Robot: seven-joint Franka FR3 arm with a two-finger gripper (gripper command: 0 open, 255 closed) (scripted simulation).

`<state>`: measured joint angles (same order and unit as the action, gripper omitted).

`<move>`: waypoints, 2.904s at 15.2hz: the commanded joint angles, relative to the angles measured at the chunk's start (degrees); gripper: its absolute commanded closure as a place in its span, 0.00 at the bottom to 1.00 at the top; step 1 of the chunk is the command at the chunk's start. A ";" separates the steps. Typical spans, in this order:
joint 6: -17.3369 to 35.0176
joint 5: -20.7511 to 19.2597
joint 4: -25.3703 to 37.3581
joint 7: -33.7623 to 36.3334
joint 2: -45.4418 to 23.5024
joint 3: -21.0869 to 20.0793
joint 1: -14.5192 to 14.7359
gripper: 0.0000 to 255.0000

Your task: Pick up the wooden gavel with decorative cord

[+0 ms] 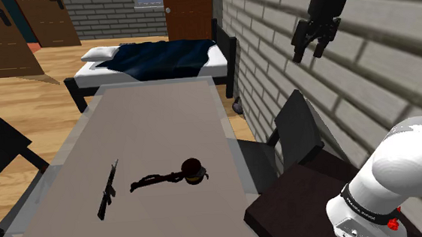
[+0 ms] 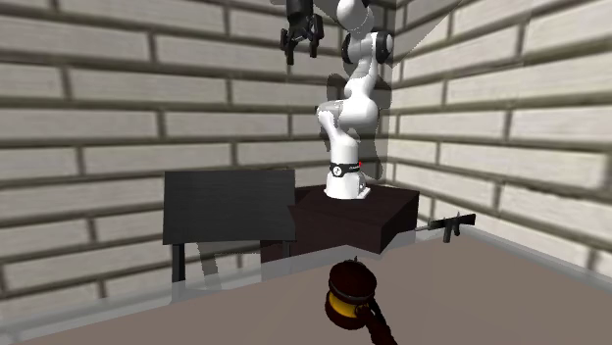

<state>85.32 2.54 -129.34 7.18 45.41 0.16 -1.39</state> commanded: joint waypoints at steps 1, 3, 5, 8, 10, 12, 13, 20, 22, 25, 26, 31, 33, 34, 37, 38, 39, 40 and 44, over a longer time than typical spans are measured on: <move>0.00 0.00 0.00 0.00 0.00 0.00 0.00 0.00; 3.20 0.26 -1.07 -0.33 -2.40 -1.07 0.83 0.00; 6.36 0.46 -1.89 -0.64 -5.03 -2.14 1.63 0.00; 11.00 0.65 -2.65 -1.05 -9.34 -3.78 2.78 0.00; 14.01 0.66 -2.83 -1.26 -12.45 -4.87 3.51 0.00; 16.93 0.57 -2.77 -1.43 -15.74 -5.97 4.20 0.00; 18.35 0.48 -2.64 -1.50 -17.43 -6.54 4.51 0.00; 27.36 -1.21 -0.06 -1.36 -30.22 -10.45 6.46 0.00; 29.58 -2.12 1.21 -1.10 -34.11 -11.53 6.97 0.00; 32.54 -3.90 3.54 -0.48 -40.10 -13.01 7.78 0.00; 33.42 -4.60 4.43 -0.22 -42.13 -13.46 8.07 0.00; 36.97 -8.78 9.72 1.36 -52.47 -15.20 9.92 0.00; 37.98 -10.66 12.22 2.02 -56.66 -15.60 10.91 0.00; 38.39 -11.61 13.55 2.34 -58.76 -15.73 11.45 0.00; 39.29 -14.43 17.88 3.17 -65.08 -15.91 13.28 0.00; 39.48 -15.33 19.43 3.38 -67.19 -15.89 13.96 0.00; 39.62 -16.21 21.04 3.56 -69.30 -15.85 14.66 0.00; 39.71 -17.05 22.71 3.71 -71.41 -15.78 15.39 0.00; 39.57 -20.10 29.99 3.86 -79.89 -15.33 18.49 0.00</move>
<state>124.58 -16.80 -100.54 11.09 -32.68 -15.28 16.45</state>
